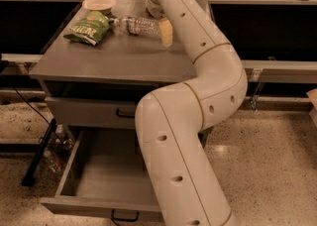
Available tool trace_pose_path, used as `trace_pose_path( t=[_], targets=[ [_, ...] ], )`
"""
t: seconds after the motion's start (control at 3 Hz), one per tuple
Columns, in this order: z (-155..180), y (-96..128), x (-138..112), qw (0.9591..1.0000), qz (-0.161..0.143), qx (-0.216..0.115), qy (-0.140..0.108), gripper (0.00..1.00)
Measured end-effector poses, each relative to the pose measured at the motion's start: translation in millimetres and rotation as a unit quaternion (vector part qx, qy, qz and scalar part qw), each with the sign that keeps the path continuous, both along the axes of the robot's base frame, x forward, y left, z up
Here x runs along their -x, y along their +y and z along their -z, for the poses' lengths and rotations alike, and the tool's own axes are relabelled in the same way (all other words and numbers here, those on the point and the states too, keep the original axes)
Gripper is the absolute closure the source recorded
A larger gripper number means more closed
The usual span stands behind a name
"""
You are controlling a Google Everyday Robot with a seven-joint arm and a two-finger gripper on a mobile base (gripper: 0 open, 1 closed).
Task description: Place water bottle into middle drawer
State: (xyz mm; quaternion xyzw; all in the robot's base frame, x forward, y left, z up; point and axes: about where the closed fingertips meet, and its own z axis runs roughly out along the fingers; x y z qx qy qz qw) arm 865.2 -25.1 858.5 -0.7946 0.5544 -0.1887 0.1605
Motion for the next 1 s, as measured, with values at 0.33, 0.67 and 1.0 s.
trace_pose_path(
  t=[0.33,0.67,1.0],
  targets=[
    [0.0,0.0,0.0,1.0000,0.000,0.000,0.000,0.00],
    [-6.6,12.0,-9.4,0.9994,-0.024,-0.010,-0.023,0.00],
    [-13.3,25.1,-13.6,0.9984,-0.042,-0.012,-0.037,0.00]
  ],
)
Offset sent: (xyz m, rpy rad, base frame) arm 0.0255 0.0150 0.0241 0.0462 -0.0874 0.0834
